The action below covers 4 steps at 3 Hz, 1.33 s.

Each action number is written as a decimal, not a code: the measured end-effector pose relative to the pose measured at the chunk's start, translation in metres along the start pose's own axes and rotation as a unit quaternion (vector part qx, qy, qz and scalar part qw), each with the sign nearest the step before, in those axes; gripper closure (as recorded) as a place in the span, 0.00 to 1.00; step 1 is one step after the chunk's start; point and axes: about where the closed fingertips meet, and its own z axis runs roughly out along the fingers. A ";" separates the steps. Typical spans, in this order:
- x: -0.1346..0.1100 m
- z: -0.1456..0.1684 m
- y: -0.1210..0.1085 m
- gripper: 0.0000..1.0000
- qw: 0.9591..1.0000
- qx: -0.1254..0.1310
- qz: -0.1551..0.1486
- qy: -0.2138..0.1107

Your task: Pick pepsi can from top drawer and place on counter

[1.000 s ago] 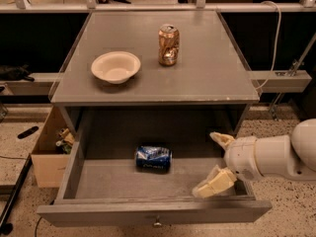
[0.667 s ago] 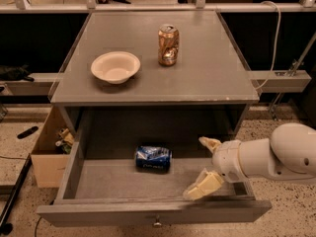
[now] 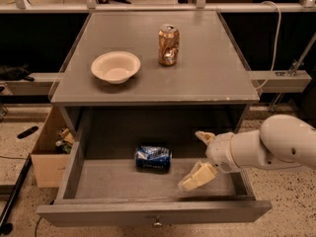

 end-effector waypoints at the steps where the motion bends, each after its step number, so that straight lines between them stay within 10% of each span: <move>1: 0.005 0.016 -0.002 0.00 1.000 0.003 0.015 0.004; 4: 0.002 0.083 -0.040 0.00 0.998 0.018 0.055 0.040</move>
Offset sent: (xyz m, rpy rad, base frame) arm 0.0381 0.0205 -0.0709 -0.0490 0.0960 -0.1529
